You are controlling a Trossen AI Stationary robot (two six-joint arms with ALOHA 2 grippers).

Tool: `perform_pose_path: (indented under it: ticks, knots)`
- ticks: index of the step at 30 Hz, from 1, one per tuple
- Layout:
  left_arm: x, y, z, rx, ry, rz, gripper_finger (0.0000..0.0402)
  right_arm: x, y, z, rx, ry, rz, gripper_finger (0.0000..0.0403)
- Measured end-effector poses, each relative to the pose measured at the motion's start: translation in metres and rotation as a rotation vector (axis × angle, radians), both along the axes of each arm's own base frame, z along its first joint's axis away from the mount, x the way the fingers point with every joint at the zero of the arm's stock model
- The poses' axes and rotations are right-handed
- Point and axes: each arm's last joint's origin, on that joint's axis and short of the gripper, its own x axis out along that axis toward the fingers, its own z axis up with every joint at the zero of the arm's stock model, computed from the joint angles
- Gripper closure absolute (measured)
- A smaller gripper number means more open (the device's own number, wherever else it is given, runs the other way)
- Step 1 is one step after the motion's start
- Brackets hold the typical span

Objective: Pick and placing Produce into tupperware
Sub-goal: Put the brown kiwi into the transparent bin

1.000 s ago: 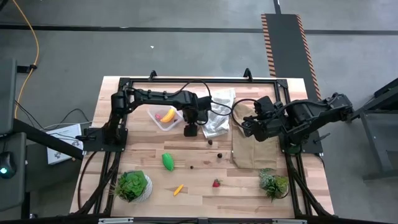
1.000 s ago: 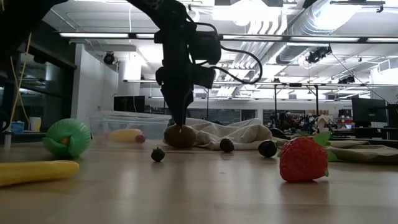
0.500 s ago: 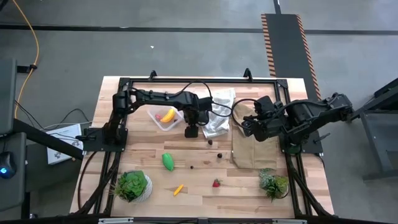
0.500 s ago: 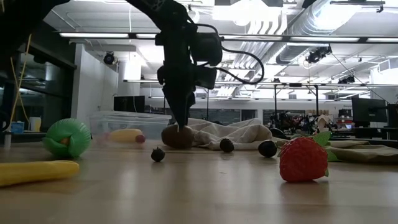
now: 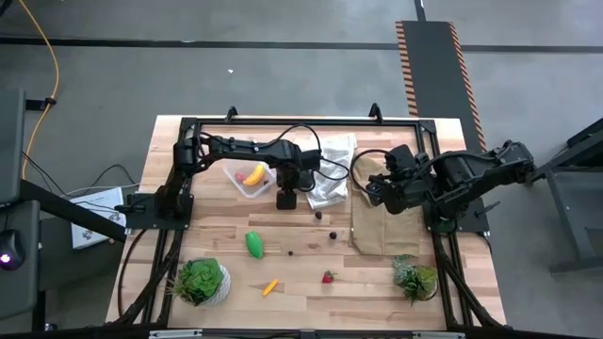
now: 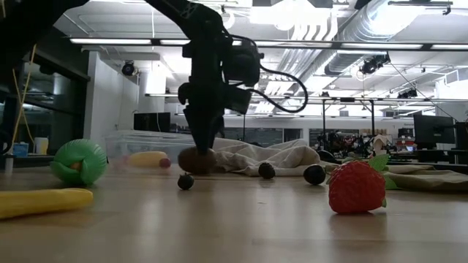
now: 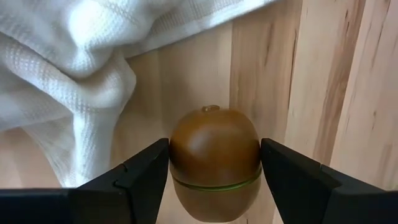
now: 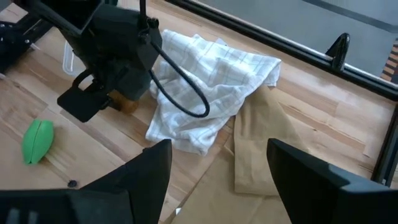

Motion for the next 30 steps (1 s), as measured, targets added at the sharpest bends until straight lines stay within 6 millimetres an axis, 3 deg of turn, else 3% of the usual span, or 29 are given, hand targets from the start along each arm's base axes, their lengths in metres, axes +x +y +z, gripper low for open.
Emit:
perform_pose_path:
  ticks: [20, 30]
  knots:
    - [-0.0023, -0.0006, -0.0018, -0.003, 0.029, -0.026, 0.0159, 0.0000, -0.0001, 0.0001, -0.005, 0.000, 0.000, 0.0148]
    - [-0.0049, -0.0010, -0.0033, 0.002, 0.064, -0.026, 0.0083, 0.0000, -0.0002, 0.0001, -0.006, 0.000, 0.000, 0.0148]
